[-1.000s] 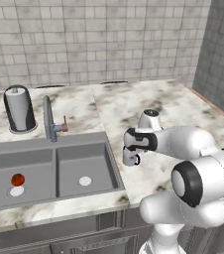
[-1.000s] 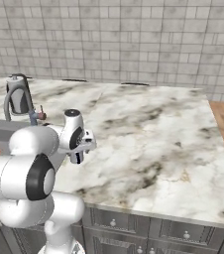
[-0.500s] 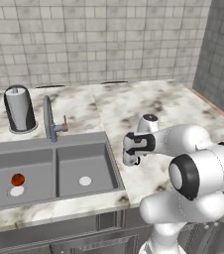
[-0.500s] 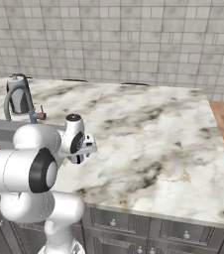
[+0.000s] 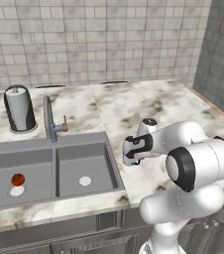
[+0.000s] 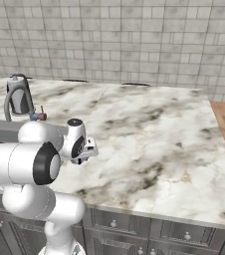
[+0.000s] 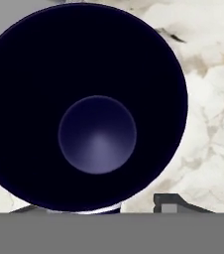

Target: Clear the mugs and bowl far away from the sink.

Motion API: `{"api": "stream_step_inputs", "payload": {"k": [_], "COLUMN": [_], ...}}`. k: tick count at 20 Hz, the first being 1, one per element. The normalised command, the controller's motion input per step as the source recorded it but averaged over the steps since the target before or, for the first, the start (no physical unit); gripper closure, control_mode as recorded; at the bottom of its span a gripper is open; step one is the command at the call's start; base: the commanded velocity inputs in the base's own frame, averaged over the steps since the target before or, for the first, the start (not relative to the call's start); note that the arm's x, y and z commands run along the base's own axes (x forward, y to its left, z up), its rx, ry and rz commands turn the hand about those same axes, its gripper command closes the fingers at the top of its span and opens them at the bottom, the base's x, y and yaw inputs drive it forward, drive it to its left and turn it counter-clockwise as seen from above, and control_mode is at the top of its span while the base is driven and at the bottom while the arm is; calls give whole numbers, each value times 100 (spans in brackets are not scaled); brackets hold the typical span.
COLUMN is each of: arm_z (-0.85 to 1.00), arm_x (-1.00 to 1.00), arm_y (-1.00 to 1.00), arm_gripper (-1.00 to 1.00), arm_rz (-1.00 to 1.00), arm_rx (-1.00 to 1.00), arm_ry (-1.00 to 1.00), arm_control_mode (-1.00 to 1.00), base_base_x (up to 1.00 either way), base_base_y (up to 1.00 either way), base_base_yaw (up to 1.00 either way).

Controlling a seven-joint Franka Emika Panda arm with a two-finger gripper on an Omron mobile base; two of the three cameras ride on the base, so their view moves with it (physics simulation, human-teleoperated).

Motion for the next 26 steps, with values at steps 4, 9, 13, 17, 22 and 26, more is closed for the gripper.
{"api": "stream_step_inputs", "payload": {"k": [4, 9, 13, 17, 22, 26], "arm_z": [0, 18, 49, 50, 73, 59], "arm_x": [0, 0, 0, 0, -41, -57], "arm_y": [0, -1, -2, -1, -20, -46], "arm_gripper": [100, 100, 100, 100, 100, 100], "arm_rz": [0, 0, 0, 0, 0, -2], "arm_rx": [0, 0, 0, 0, 0, 0], "arm_ry": [0, 0, 0, 0, 0, -1], "arm_control_mode": [-100, -100, -100, -100, -100, -100], "base_base_x": [0, 0, 0, 0, 0, 0], "base_base_y": [0, 0, 0, 0, 0, 0], "base_base_yaw": [0, 0, 0, 0, 0, 0]}}
